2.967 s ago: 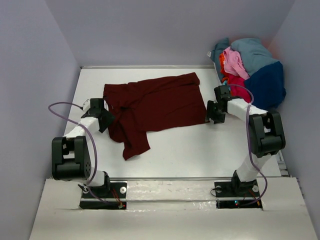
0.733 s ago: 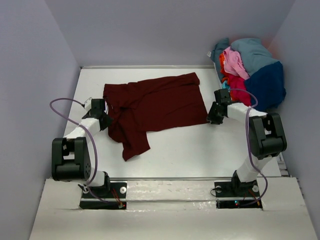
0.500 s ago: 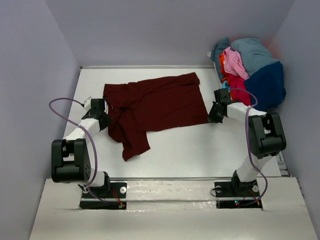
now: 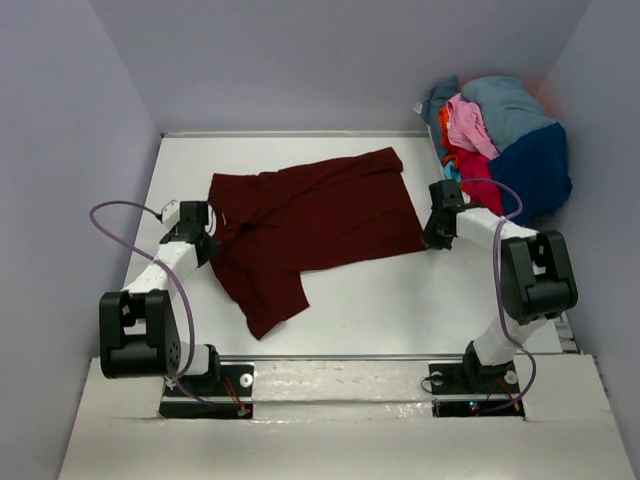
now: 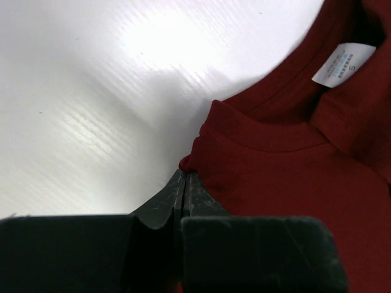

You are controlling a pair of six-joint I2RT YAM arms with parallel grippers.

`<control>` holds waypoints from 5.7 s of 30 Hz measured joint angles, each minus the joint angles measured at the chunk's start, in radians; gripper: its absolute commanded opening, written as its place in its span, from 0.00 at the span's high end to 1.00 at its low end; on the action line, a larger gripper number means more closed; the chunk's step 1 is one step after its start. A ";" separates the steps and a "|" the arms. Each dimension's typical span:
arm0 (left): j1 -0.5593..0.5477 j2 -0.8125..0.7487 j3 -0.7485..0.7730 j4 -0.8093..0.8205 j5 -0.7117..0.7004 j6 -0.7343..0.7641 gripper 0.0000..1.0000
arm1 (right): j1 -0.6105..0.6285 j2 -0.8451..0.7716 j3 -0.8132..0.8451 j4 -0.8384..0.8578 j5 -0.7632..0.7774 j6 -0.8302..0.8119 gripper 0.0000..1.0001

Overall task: Fold and stack the t-shirts
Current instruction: Fold the flattened tshirt in 1/3 of the way, then grap the side of the flattened tshirt closest away from the robot with both arms, then fold the other side of the tshirt into a rectangle

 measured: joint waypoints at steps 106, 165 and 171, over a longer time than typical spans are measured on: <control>-0.922 -0.081 -0.108 -0.686 0.145 -1.104 0.45 | -0.007 0.036 0.072 -0.050 -0.215 -0.163 0.23; -0.863 -0.216 0.233 -0.852 -0.306 -1.055 0.94 | -0.007 0.037 0.281 -0.108 -0.092 -0.131 0.93; -0.734 -0.175 0.322 -0.827 -0.391 -0.953 0.94 | -0.007 0.076 0.361 -0.092 -0.111 -0.127 0.93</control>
